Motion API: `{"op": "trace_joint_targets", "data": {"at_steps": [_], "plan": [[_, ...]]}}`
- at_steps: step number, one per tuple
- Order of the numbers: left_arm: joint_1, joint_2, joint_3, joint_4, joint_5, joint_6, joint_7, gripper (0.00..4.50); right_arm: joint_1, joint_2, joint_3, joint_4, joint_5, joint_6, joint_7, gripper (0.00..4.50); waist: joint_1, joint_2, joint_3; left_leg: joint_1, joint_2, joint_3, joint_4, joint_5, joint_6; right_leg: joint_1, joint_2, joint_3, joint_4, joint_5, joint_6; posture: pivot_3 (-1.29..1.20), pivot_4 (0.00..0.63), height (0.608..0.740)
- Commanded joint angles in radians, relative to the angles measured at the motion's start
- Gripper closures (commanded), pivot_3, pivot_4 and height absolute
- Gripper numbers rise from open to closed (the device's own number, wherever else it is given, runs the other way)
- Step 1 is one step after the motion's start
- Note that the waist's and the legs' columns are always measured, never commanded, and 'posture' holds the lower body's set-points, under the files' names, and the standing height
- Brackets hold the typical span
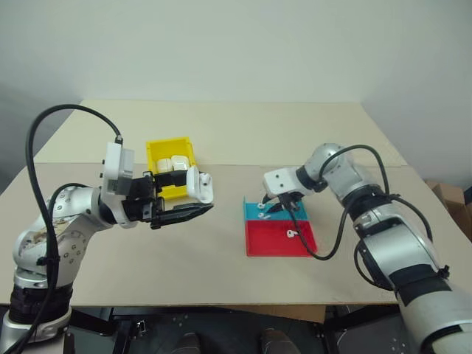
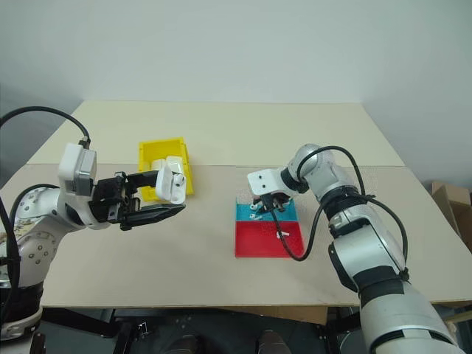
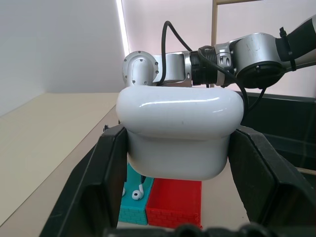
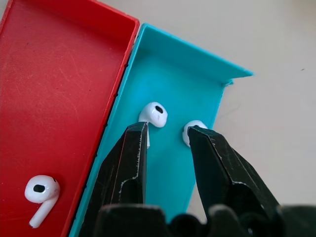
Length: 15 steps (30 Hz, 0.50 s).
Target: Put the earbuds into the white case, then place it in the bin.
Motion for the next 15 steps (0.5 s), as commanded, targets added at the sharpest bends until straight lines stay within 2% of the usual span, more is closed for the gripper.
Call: {"op": "trace_joint_targets", "data": {"at_steps": [1, 15], "plan": [[-0.008, 0.012, 0.016, -0.019, -0.017, -0.014, -0.005, 1.74, -0.016, 0.005, 0.006, -0.020, -0.010, 0.018, -0.001, 2.82, 0.000, 0.000, 0.000, 0.000, 0.000, 0.000, 0.000, 0.000, 0.000, 0.000, 0.000, 0.000, 0.000, 0.000, 0.000, 0.00, 0.150, 0.740], [0.014, 0.024, 0.025, -0.040, -0.021, -0.009, 0.006, 1.74, -0.010, 0.038, 0.033, 0.020, -0.040, 0.012, -0.011, 2.82, 0.001, 0.000, 0.000, 0.000, 0.000, 0.000, 0.000, 0.000, 0.000, 0.000, 0.000, 0.000, 0.000, 0.000, 0.000, 0.00, 0.150, 0.740]]}}
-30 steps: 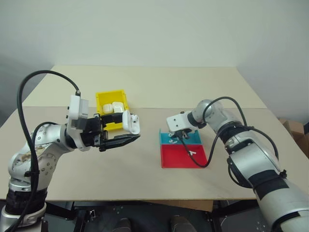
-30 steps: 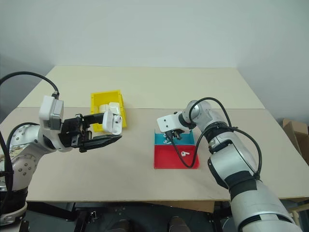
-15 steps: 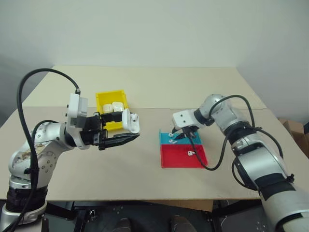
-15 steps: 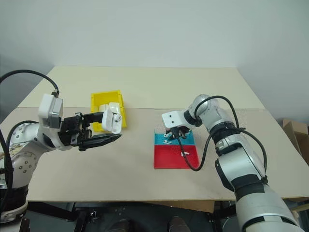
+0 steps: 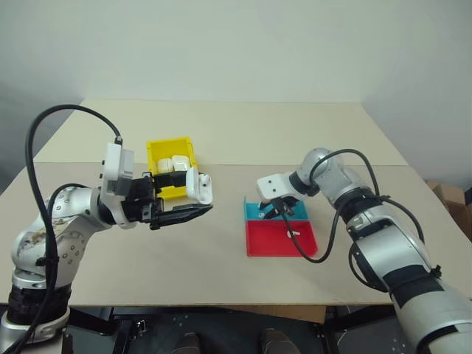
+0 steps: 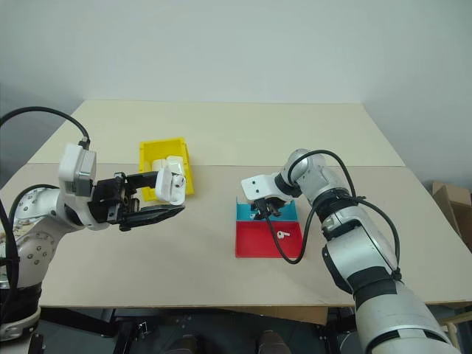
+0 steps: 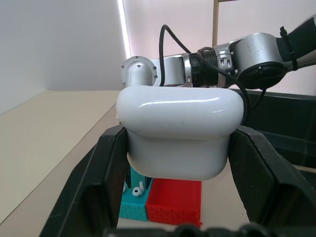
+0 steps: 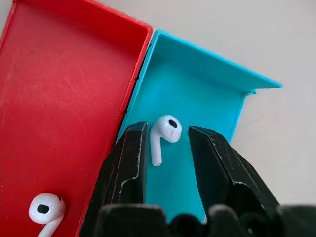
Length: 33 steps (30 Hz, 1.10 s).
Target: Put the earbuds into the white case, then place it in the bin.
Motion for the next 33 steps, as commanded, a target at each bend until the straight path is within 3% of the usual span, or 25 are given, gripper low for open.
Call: {"op": "trace_joint_targets", "data": {"at_steps": [1, 21, 25, 33], "plan": [[0.006, 0.015, 0.026, -0.036, -0.021, -0.010, 0.002, 1.74, -0.009, 0.002, 0.000, 0.002, -0.004, -0.016, -0.010, 2.82, 0.000, 0.000, 0.000, 0.000, 0.000, 0.000, 0.000, 0.000, 0.000, 0.000, 0.000, 0.000, 0.000, 0.000, 0.000, 0.00, 0.150, 0.740], [0.027, 0.021, 0.030, -0.046, -0.019, -0.014, 0.010, 1.74, 0.001, 0.024, 0.005, 0.029, -0.029, -0.025, -0.039, 2.82, 0.000, 0.000, 0.000, 0.000, 0.000, 0.000, 0.000, 0.000, 0.000, 0.000, 0.000, 0.000, 0.000, 0.000, 0.000, 0.00, 0.150, 0.740], [0.030, 0.021, 0.030, -0.047, -0.018, -0.014, 0.012, 1.74, 0.007, 0.026, 0.002, 0.023, -0.027, -0.018, -0.040, 3.67, -0.001, 0.000, 0.000, 0.000, 0.000, 0.000, 0.000, 0.000, 0.000, 0.000, 0.000, 0.000, 0.000, 0.000, 0.000, 0.00, 0.150, 0.740], [0.022, 0.019, 0.022, -0.036, -0.019, -0.014, 0.004, 1.74, 0.033, 0.003, -0.036, -0.029, 0.012, 0.039, -0.015, 3.67, 0.000, 0.000, 0.000, 0.001, 0.000, 0.000, 0.000, 0.000, 0.000, 0.001, 0.000, 0.000, 0.000, 0.000, 0.000, 0.00, 0.150, 0.740]]}}
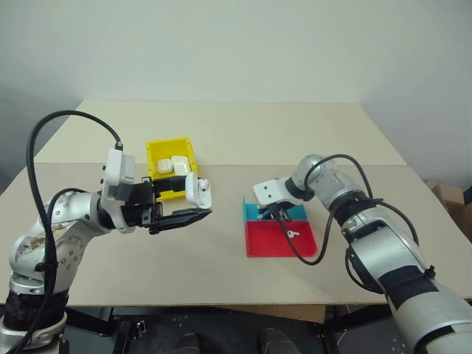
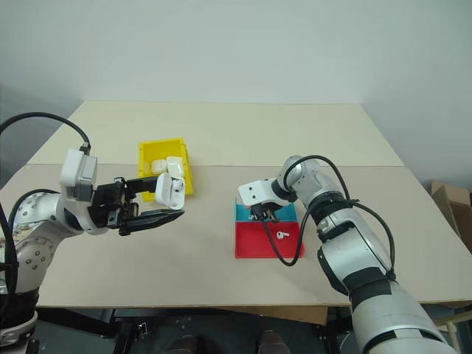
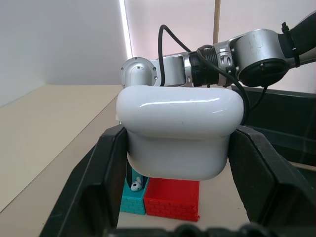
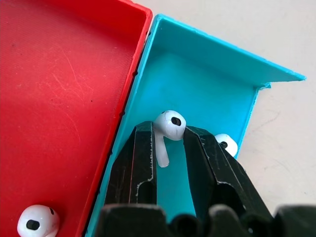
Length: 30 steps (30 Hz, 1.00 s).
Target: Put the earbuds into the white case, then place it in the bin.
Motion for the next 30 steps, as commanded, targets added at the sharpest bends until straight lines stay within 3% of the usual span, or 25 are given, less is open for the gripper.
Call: {"op": "trace_joint_targets", "data": {"at_steps": [1, 5, 9, 12, 17, 21, 26, 30], "plan": [[-0.014, 0.009, 0.017, -0.014, -0.021, -0.013, -0.008, 1.74, 0.014, -0.029, -0.040, -0.055, 0.048, 0.047, 0.026, 3.67, 0.000, 0.000, 0.000, 0.000, 0.000, 0.000, 0.000, 0.000, 0.000, 0.000, 0.000, 0.000, 0.000, 0.000, 0.000, 0.00, 0.150, 0.740], [-0.042, 0.004, -0.002, 0.013, -0.023, -0.010, -0.032, 1.74, 0.020, -0.085, -0.134, -0.159, 0.157, 0.194, 0.092, 3.67, 0.005, 0.000, 0.000, -0.001, 0.000, 0.000, 0.000, 0.000, 0.000, 0.000, 0.000, 0.000, 0.000, 0.000, 0.000, 0.00, 0.150, 0.740], [-0.089, -0.014, -0.033, 0.062, -0.015, -0.014, -0.063, 1.74, 0.057, -0.151, -0.244, -0.354, 0.322, 0.487, 0.191, 3.67, 0.011, 0.000, 0.000, -0.001, 0.000, 0.000, 0.000, 0.000, 0.000, 0.000, 0.000, 0.000, -0.001, 0.000, 0.000, 0.00, 0.150, 0.740], [-0.126, -0.038, -0.062, 0.097, -0.005, -0.020, -0.079, 1.74, 0.112, -0.193, -0.339, -0.529, 0.458, 0.729, 0.182, 3.67, 0.018, 0.000, 0.000, -0.001, 0.000, 0.000, 0.000, 0.000, 0.000, 0.000, 0.000, 0.000, -0.001, 0.000, 0.000, 0.00, 0.150, 0.740], [-0.195, -0.102, -0.117, 0.163, 0.025, -0.033, -0.081, 1.74, 0.234, -0.123, -0.673, -0.948, 0.837, 1.198, -0.083, 3.67, 0.027, 0.001, 0.000, -0.002, 0.000, 0.000, 0.000, 0.000, 0.000, -0.001, 0.000, 0.000, 0.000, 0.000, 0.000, 0.00, 0.150, 0.740], [-0.268, -0.154, -0.163, 0.245, 0.064, -0.047, -0.090, 1.74, 0.356, 0.026, -0.841, -1.232, 1.074, 1.371, -0.338, 3.67, 0.027, 0.001, 0.000, -0.002, 0.000, -0.001, 0.000, 0.000, 0.000, -0.001, 0.000, 0.000, 0.000, 0.000, 0.000, 0.00, 0.150, 0.740], [-0.360, -0.209, -0.206, 0.354, 0.104, -0.074, -0.129, 1.74, 0.471, 0.163, -0.807, -1.455, 1.204, 1.402, -0.573, 3.67, 0.026, 0.001, 0.000, -0.002, -0.001, -0.001, 0.000, 0.000, 0.000, 0.000, 0.000, 0.000, 0.000, 0.000, 0.000, 0.00, 0.150, 0.740], [-0.385, -0.229, -0.218, 0.382, 0.116, -0.082, -0.158, 1.74, 0.538, 0.186, -0.732, -1.527, 1.217, 1.361, -0.662, 3.67, 0.022, 0.001, 0.000, -0.002, -0.001, -0.001, 0.000, 0.000, 0.000, -0.001, 0.000, 0.000, 0.000, 0.000, 0.000, 0.00, 0.150, 0.740]]}}
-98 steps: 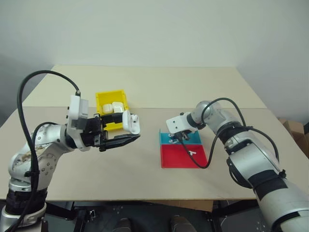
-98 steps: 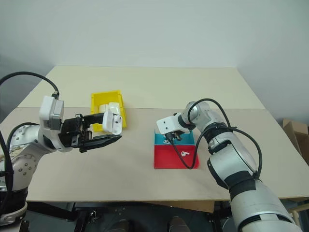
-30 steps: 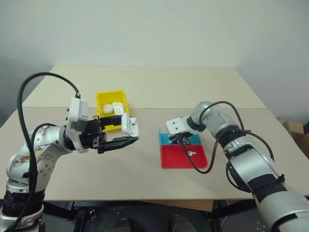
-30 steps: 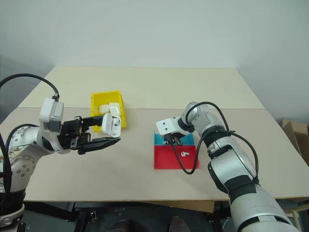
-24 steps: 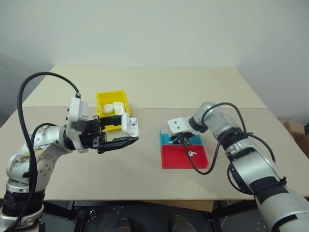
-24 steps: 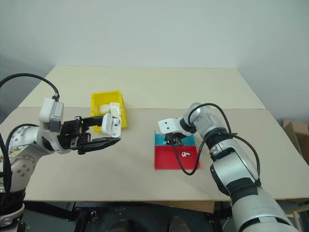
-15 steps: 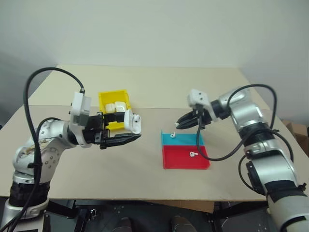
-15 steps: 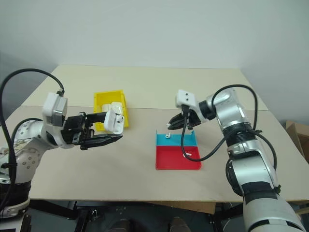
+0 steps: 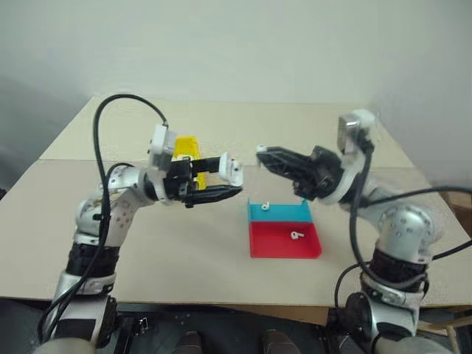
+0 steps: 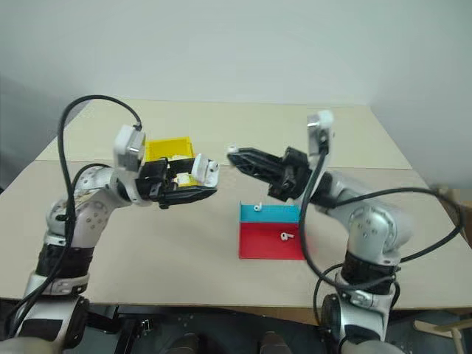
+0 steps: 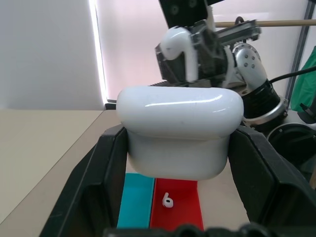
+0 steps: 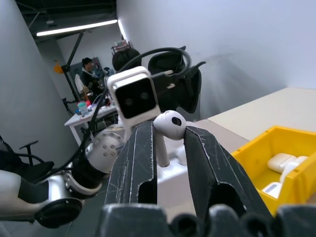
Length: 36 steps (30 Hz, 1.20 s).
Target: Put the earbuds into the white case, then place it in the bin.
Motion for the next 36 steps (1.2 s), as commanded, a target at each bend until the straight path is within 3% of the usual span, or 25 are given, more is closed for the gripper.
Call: {"op": "trace_joint_targets", "data": {"at_steps": [1, 13, 16, 22, 26, 30, 36], "plan": [[-0.029, -0.006, 0.002, 0.001, 0.008, -0.024, -0.027, 1.74, 0.034, 0.002, 0.043, -0.071, 0.032, -0.051, -0.068, 3.67, 0.000, 0.000, 0.000, 0.000, 0.000, 0.000, 0.000, 0.000, 0.000, 0.000, 0.000, 0.000, 0.000, 0.000, 0.000, 0.00, 0.150, 0.740], [-0.024, -0.004, 0.021, -0.003, 0.012, -0.017, -0.040, 1.74, 0.094, -0.113, 0.190, -0.060, -0.012, -0.194, -0.078, 3.67, 0.003, 0.000, 0.000, -0.001, 0.000, 0.000, 0.000, 0.000, 0.000, 0.000, 0.000, 0.000, -0.001, 0.000, 0.000, 0.00, 0.150, 0.740], [-0.020, -0.004, 0.024, -0.006, 0.015, -0.016, -0.032, 1.74, 0.104, -0.153, 0.224, -0.059, -0.020, -0.231, -0.049, 2.96, 0.002, 0.000, 0.000, 0.000, 0.000, 0.000, 0.000, 0.000, 0.000, 0.000, 0.000, 0.000, -0.001, 0.000, 0.000, 0.00, 0.150, 0.740], [-0.008, -0.006, 0.028, -0.014, 0.018, -0.017, -0.015, 1.74, 0.100, -0.199, 0.232, -0.065, -0.007, -0.263, -0.056, 0.85, 0.003, 0.000, 0.000, 0.000, 0.000, 0.000, 0.000, 0.000, 0.000, 0.000, 0.000, 0.000, -0.001, 0.000, 0.000, 0.00, 0.150, 0.740], [0.009, -0.010, 0.019, -0.009, 0.045, -0.028, 0.011, 1.74, 0.096, -0.263, 0.175, -0.091, 0.059, -0.252, -0.038, 0.85, 0.005, 0.000, 0.000, -0.001, 0.000, 0.000, 0.000, 0.000, 0.000, 0.000, 0.000, 0.000, -0.002, 0.000, 0.000, 0.00, 0.150, 0.740], [0.036, -0.022, 0.004, 0.006, 0.091, -0.049, 0.057, 1.74, 0.079, -0.353, 0.135, -0.097, 0.135, -0.249, 0.011, 1.72, 0.006, 0.000, 0.000, -0.001, 0.000, 0.000, 0.000, 0.000, 0.000, 0.001, 0.000, 0.000, -0.002, 0.000, 0.000, 0.00, 0.150, 0.740], [0.024, -0.099, -0.051, 0.031, 0.230, -0.107, 0.198, 1.74, -0.096, -0.475, 0.244, -0.018, 0.040, -0.231, 0.034, 3.92, 0.004, 0.000, 0.000, 0.000, 0.000, 0.000, 0.000, 0.000, 0.000, 0.001, 0.000, 0.000, -0.002, 0.000, 0.000, 0.00, 0.150, 0.740]]}}
